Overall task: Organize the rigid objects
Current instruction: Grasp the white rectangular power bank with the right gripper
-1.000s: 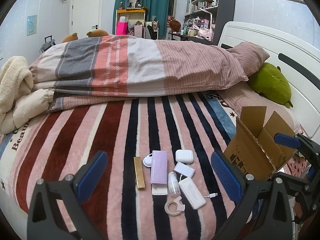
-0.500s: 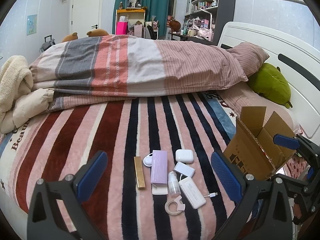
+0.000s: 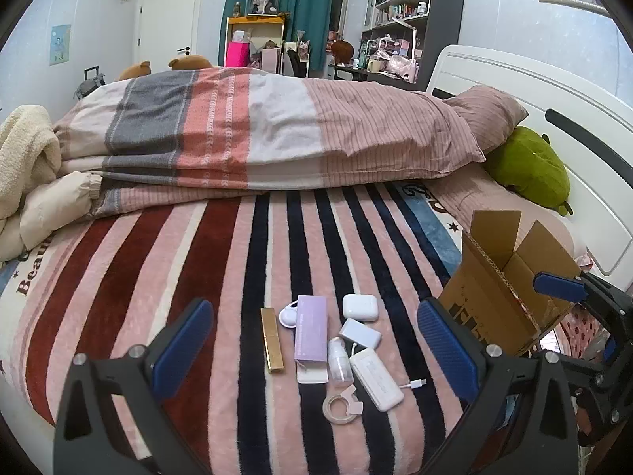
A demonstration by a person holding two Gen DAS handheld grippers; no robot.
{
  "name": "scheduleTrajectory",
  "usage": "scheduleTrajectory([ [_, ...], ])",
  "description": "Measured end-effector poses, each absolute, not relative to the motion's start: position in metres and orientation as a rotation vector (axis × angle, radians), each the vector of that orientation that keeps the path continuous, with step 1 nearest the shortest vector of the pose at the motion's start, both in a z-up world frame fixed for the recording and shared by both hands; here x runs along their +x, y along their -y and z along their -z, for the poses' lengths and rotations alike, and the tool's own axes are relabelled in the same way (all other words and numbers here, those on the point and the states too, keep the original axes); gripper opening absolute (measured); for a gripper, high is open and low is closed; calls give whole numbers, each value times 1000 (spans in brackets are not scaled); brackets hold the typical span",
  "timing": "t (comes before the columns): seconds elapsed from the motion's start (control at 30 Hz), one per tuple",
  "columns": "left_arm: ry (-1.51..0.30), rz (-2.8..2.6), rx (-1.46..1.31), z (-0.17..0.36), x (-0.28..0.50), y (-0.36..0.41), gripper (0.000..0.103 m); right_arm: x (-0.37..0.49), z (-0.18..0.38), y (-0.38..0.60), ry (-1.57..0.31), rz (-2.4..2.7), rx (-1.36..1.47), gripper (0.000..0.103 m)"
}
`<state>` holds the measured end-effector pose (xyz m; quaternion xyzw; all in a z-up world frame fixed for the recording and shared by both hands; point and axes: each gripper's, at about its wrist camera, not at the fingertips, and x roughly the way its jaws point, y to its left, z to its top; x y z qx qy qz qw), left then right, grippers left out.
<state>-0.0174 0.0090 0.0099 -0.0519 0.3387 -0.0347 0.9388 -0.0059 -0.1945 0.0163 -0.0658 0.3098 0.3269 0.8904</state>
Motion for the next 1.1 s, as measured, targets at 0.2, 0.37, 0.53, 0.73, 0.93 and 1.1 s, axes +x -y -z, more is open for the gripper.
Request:
scheduleTrajectory([
  [0.2,-675,83,-128,-4,-16,-31,103,-23,-22,175,-601,-696,-179,91],
  [0.37,-675,71,-161,11,-9,-63,103,-29,-2,132,-660,-801,-232,63],
  [0.53,-721,33,-121,44,-6,-79,102,-20,50,101,-797,-811,-213,52],
  [0.73,-756,27,-92,77,-6,-87,102,8,116,110,-932,-551,-186,52],
  [0.93,-738,174,-199,84,-10,-96,103,30,149,114,-980,-445,-232,47],
  [1.1,-759,212,-222,82,-4,-96,102,41,163,107,-1015,-430,-289,36],
])
